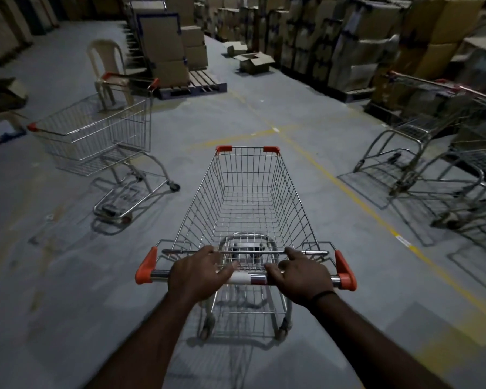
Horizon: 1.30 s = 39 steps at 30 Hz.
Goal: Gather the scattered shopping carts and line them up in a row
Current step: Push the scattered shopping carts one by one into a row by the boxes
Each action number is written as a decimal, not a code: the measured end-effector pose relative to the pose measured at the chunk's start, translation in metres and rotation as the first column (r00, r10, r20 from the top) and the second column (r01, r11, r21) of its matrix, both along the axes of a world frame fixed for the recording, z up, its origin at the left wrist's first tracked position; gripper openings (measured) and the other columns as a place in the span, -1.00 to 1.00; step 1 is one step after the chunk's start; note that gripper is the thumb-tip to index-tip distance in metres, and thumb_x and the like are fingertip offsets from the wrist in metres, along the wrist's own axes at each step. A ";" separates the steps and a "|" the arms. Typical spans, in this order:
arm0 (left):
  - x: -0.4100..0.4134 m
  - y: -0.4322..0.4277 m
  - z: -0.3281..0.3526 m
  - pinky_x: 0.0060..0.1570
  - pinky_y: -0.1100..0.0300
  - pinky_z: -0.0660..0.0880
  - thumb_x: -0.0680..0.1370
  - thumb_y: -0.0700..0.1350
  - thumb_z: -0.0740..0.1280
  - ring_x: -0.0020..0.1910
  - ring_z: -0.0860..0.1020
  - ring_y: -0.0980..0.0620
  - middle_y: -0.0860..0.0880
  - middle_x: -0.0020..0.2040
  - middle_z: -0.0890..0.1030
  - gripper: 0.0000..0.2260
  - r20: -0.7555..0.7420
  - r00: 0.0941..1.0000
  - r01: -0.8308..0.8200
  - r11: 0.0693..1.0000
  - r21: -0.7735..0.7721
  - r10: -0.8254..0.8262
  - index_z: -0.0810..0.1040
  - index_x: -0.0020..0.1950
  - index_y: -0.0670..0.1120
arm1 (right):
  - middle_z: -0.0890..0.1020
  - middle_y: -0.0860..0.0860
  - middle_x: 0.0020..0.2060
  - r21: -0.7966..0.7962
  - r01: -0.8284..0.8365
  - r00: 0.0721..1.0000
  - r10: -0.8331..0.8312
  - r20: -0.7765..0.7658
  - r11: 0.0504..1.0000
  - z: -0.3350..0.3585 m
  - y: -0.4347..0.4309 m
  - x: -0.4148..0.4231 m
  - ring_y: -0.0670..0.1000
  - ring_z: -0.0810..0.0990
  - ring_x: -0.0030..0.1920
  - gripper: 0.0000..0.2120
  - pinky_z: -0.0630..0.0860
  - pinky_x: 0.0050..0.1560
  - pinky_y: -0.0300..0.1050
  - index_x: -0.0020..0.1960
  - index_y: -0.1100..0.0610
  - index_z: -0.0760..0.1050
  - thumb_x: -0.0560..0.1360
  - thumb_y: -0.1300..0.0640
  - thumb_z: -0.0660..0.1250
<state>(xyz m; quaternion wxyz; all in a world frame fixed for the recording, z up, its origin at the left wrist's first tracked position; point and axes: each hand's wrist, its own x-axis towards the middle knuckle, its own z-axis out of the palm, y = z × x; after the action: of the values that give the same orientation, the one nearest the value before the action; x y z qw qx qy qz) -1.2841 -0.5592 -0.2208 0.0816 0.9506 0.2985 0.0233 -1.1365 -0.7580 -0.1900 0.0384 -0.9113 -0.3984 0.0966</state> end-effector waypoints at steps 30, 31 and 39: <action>0.334 0.280 -0.006 0.03 0.01 0.51 0.43 0.54 -0.12 0.11 0.62 -0.07 0.11 0.23 0.53 -0.24 0.024 0.950 0.310 0.951 0.013 -0.311 0.55 0.22 0.06 | 0.34 0.04 0.50 -0.034 0.309 0.935 -0.310 -0.174 0.950 -0.007 0.238 0.285 0.07 0.24 0.50 -0.07 0.36 0.38 0.16 0.54 0.01 0.25 0.40 -0.58 -0.09; 0.345 0.289 -0.007 0.03 0.02 0.50 0.44 0.54 -0.11 0.10 0.62 -0.07 0.11 0.21 0.54 -0.25 0.023 0.946 0.324 0.946 0.013 -0.324 0.55 0.21 0.06 | 0.34 0.04 0.50 -0.040 0.318 0.932 -0.321 -0.168 0.947 -0.006 0.246 0.292 0.08 0.24 0.50 -0.07 0.35 0.39 0.15 0.54 0.02 0.25 0.41 -0.57 -0.08; 0.434 0.350 -0.005 0.04 0.03 0.50 0.42 0.54 -0.10 0.13 0.60 -0.03 0.15 0.23 0.54 -0.25 0.039 0.910 0.413 0.911 0.005 -0.412 0.54 0.25 0.10 | 0.39 0.02 0.43 -0.023 0.410 0.897 -0.408 -0.168 0.912 -0.010 0.299 0.358 0.07 0.29 0.45 -0.03 0.38 0.32 0.13 0.49 0.02 0.32 0.34 -0.59 -0.15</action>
<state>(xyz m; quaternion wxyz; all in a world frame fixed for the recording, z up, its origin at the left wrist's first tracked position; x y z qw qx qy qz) -0.8501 -0.2095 -0.2257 0.0921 0.9914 0.0896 0.0237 -0.7787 -0.4586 -0.1996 0.0972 -0.9629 -0.1940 0.1607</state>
